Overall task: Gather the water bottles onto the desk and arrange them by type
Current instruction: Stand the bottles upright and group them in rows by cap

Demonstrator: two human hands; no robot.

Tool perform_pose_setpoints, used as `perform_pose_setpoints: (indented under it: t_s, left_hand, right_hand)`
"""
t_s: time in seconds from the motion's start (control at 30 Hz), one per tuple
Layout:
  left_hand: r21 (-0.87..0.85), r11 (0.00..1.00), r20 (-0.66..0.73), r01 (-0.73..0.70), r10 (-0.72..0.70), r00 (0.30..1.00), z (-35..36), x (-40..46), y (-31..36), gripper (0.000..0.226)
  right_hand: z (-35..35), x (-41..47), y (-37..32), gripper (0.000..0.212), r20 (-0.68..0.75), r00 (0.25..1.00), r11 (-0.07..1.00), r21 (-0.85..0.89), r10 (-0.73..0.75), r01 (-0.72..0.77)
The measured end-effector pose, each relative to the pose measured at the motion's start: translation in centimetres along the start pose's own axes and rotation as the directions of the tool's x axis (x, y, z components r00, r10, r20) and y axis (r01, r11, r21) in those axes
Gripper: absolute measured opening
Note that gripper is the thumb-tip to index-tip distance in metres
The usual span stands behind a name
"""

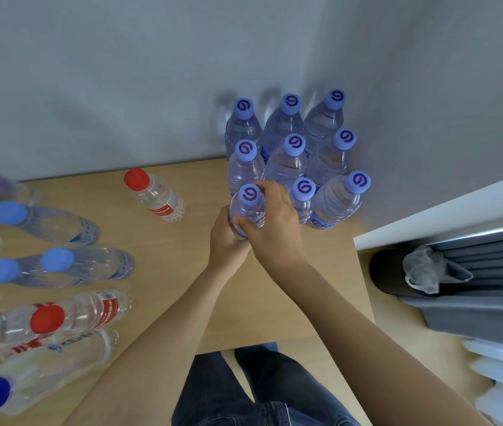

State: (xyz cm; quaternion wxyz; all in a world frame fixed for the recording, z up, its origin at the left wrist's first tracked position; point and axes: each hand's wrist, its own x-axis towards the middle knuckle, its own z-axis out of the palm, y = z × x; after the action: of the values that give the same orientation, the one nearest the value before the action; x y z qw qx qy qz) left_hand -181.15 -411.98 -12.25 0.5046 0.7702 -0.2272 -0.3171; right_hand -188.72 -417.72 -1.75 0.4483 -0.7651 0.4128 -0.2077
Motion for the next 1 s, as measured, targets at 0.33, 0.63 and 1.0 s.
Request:
perform_pose_setpoints:
  t_s: [0.33, 0.63, 1.0]
  left_hand:
    - [0.1, 0.994, 0.093, -0.049, 0.04, 0.995, -1.1, -0.6, 1.8, 0.038]
    - [0.042, 0.999, 0.023, -0.029, 0.028, 0.999, -8.8, -3.5, 4.4, 0.057]
    - [-0.139, 0.982, -0.276, -0.126, 0.084, 0.958, -23.1, -8.2, 8.8, 0.052]
  right_hand:
    - [-0.1, -0.1, -0.8, 0.046, 0.034, 0.999, 0.999, -0.034, 0.029, -0.028]
    - [-0.3, 0.3, -5.8, 0.066, 0.004, 0.997, 0.995, -0.075, -0.071, 0.071]
    - [8.6, -0.9, -15.1, 0.06, 0.173, 0.948, 0.963, 0.073, -0.267, 0.258]
